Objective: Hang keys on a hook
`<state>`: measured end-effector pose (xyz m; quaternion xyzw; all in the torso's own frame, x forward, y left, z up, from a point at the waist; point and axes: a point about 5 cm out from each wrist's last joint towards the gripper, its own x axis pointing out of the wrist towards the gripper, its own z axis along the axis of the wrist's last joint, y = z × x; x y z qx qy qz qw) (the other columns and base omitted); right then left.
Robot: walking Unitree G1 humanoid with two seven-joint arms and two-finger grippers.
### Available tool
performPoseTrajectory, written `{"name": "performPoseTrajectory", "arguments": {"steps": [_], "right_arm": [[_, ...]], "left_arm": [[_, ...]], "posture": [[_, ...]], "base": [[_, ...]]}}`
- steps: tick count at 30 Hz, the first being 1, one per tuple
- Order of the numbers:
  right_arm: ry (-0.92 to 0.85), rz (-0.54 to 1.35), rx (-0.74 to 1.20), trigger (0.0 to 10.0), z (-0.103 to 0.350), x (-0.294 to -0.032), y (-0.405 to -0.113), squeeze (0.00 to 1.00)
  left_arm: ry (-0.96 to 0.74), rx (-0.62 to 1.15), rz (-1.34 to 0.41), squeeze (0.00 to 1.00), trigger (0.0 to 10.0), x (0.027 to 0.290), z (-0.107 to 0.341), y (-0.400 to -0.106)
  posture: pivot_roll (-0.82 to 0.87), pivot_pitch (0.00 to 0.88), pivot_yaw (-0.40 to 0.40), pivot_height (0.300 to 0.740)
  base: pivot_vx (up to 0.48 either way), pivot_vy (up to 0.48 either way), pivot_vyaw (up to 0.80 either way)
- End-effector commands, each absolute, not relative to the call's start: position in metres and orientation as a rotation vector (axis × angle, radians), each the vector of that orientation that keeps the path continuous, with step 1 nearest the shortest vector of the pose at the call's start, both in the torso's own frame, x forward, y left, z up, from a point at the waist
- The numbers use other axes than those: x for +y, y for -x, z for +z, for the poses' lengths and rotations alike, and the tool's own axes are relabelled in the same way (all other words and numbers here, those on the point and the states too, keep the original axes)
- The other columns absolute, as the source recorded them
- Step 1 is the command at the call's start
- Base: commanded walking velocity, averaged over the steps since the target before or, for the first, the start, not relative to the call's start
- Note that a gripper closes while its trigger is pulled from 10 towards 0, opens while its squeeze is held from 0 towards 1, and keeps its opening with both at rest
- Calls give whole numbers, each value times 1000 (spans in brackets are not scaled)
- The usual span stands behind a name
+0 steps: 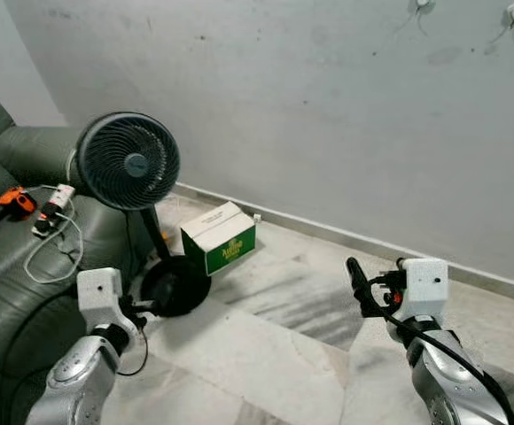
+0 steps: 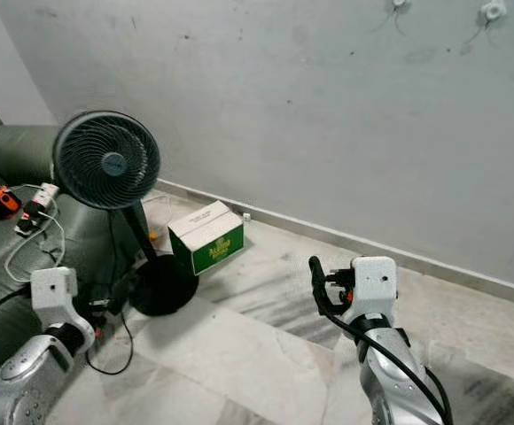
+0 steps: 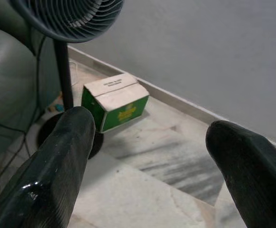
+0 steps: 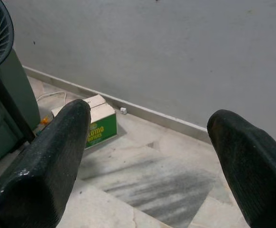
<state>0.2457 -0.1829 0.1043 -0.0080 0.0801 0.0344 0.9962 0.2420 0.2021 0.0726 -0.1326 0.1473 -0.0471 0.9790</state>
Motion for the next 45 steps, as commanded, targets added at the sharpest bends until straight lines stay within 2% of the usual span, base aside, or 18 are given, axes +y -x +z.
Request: {"name": "performPoseTrajectory", "arguments": {"steps": [1,9,25,45], "right_arm": [[17,54,164,10000,105,-187,-245,0],[19,52,160,10000,107,-187,-245,0],[23,50,156,10000,108,-186,-246,0],[17,63,138,10000,115,-183,-254,0]], "left_arm": [[271,310,-105,0,10000,198,72,-243],[273,309,-113,0,10000,198,73,-247],[279,281,-131,0,10000,192,79,-252],[301,278,-149,0,10000,181,78,-256]], "posture": [[-56,65,70,740],[-60,69,71,740],[-66,67,75,740],[-85,76,53,740]], "base": [[0,480,0],[0,480,0],[0,0,-466],[0,0,-800]]}}
